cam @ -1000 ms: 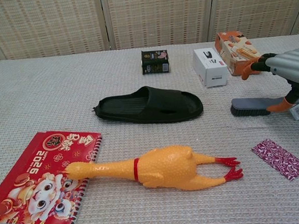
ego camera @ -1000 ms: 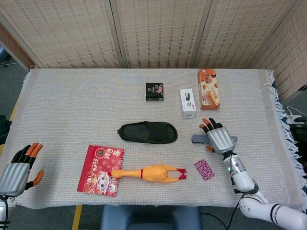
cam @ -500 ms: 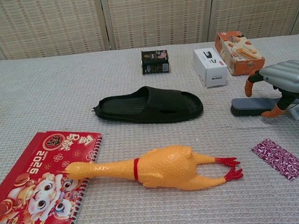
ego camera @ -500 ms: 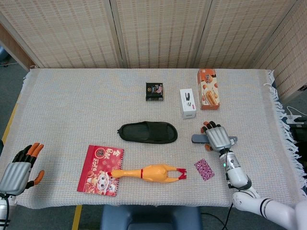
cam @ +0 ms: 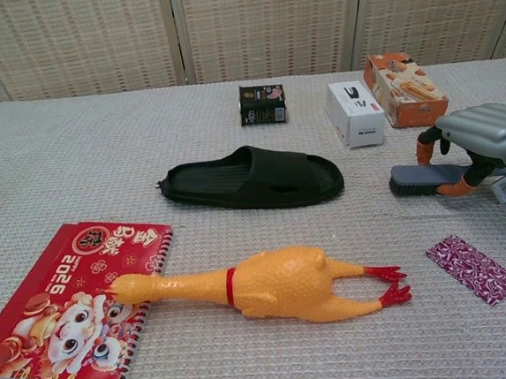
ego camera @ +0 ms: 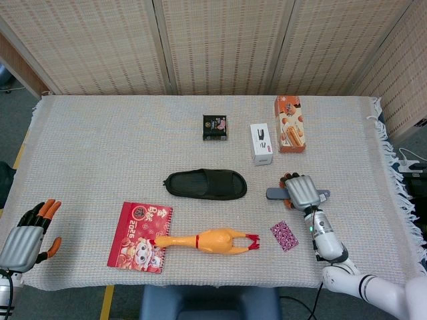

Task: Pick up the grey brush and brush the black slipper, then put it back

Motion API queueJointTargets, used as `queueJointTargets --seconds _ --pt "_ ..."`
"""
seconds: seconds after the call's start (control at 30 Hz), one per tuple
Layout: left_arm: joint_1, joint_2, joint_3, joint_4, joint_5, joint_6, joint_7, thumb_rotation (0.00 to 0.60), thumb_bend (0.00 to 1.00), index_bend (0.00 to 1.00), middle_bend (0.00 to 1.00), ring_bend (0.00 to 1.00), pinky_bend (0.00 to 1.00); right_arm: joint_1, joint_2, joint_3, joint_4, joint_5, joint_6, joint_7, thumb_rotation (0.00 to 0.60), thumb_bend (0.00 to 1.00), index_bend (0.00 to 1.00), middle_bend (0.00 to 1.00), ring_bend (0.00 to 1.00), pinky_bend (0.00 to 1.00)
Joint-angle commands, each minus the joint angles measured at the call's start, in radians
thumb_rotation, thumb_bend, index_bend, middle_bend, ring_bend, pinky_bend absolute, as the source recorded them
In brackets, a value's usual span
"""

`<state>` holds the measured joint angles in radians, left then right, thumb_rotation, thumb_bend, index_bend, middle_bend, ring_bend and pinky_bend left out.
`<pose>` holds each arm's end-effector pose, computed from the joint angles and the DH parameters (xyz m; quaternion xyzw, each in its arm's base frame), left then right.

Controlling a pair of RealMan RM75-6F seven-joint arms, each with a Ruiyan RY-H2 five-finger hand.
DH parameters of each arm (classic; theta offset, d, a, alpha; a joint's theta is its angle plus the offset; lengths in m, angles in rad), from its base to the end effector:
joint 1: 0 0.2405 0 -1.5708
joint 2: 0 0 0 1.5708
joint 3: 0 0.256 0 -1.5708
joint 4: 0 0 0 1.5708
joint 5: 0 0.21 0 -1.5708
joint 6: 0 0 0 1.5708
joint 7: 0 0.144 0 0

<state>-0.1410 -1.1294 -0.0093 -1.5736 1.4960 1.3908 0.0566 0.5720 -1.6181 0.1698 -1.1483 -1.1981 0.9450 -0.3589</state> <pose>-0.3171 0.1899 0.1421 -0.6439 -0.3830 -0.3391 0.5690 -0.2589 -0.3445 -0.0079 0.7279 -0.3493 0.2685 0.5255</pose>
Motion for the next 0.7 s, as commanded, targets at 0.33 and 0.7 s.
queueJointTargets --seconds 0.33,0.7 --pt "0.001 0.003 0.001 -0.005 0.008 0.008 -0.009 0.6 0.43 0.0 0.0 0.0 0.14 0.016 0.059 0.017 -0.082 -0.053 0.037 0.083 0.6 0.45 0.76 0.51 0.5 0.76" --pt "-0.001 0.016 0.003 -0.017 0.014 0.005 -0.034 0.6 0.44 0.0 0.0 0.0 0.14 0.08 0.084 0.076 -0.199 -0.048 0.029 0.113 0.6 0.46 0.77 0.52 0.51 0.77"
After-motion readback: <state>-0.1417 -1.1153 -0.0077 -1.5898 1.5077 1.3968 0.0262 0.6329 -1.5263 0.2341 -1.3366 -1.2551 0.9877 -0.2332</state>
